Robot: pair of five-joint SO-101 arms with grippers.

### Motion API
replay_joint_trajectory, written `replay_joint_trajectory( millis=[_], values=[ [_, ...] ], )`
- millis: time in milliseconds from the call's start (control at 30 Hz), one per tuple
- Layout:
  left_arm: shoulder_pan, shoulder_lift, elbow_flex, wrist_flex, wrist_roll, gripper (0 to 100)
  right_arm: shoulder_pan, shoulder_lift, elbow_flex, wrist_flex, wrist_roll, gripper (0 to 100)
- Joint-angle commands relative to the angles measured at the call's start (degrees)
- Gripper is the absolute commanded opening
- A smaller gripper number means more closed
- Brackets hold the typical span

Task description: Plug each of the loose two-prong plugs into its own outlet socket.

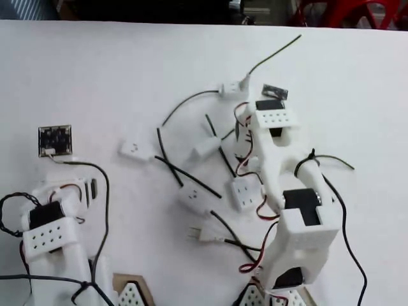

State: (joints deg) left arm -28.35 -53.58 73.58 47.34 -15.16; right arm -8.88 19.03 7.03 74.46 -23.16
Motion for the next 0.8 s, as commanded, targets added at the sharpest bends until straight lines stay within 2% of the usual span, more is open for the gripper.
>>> replay_joint_trajectory(
  millis=[0, 200, 367, 633, 767],
  values=[
    [-0.31, -1.45, 0.0, -1.14, 0.18, 22, -0.4, 2.59, -1.76, -3.82, -0.18, 18.4],
    [-0.31, -1.45, 0.0, -1.14, 0.18, 22, 0.13, 2.95, -1.76, -5.93, -0.18, 18.0],
    [-0.31, -1.45, 0.0, -1.14, 0.18, 22, 0.22, 3.82, -1.67, -7.34, -0.18, 11.3],
    [-0.31, -1.71, 0.62, -1.23, 0.09, 22, 0.75, 4.35, -1.67, -6.99, 0.18, 10.7],
    [-0.31, -1.71, 0.62, -1.23, 0.09, 22, 0.75, 3.21, -2.02, -5.32, 0.53, 2.2]
  ],
)
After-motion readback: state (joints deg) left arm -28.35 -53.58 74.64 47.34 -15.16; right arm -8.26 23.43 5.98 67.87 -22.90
